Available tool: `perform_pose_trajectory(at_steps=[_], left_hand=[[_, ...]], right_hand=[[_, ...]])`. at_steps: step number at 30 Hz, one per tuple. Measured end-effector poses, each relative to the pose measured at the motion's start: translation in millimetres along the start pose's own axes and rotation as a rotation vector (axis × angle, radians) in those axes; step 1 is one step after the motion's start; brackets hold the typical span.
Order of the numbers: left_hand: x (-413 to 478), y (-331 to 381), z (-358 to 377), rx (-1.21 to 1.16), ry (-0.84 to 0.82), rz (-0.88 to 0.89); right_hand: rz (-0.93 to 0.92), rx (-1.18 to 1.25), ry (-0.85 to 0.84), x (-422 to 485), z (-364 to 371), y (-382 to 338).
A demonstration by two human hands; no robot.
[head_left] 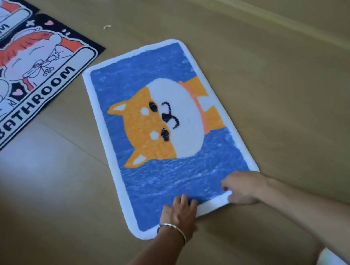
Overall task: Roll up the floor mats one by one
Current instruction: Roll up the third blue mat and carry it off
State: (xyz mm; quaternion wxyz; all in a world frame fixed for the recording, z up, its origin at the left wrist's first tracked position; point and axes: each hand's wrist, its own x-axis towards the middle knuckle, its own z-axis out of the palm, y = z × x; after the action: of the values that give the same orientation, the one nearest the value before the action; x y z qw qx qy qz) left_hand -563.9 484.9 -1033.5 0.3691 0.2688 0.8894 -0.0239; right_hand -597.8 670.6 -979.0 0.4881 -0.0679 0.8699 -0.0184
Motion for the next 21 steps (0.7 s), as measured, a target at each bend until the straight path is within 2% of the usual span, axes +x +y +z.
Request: perform_pose_trajectory(at_steps=[5, 9, 12, 15, 18, 21], left_hand=[[-8.3, -19.6, 16.6, -0.012, 0.107, -0.090], [-14.0, -26.6, 18.7, -0.121, 0.192, -0.145], [-8.2, -26.0, 8.4, -0.179, 0.155, -0.184], [1.6, -36.7, -1.3, -0.187, 0.128, -0.213], [4.6, -40.7, -6.2, -0.258, 0.057, -0.238], [4.1, -38.1, -6.1, -0.321, 0.118, -0.268]], right_hand=[[-0.120, -0.128, 0.043, 29.5, 0.4, -18.4], [-0.188, -0.226, -0.005, 47.8, 13.8, -23.6], [-0.240, -0.286, -0.009, 49.8, 21.8, -18.9], [-0.299, -0.228, 0.034, 55.7, 15.4, -9.9], [-0.274, -0.075, -0.039, 60.7, 3.1, 2.0], [-0.271, -0.017, 0.029, 61.3, 0.3, 10.5]])
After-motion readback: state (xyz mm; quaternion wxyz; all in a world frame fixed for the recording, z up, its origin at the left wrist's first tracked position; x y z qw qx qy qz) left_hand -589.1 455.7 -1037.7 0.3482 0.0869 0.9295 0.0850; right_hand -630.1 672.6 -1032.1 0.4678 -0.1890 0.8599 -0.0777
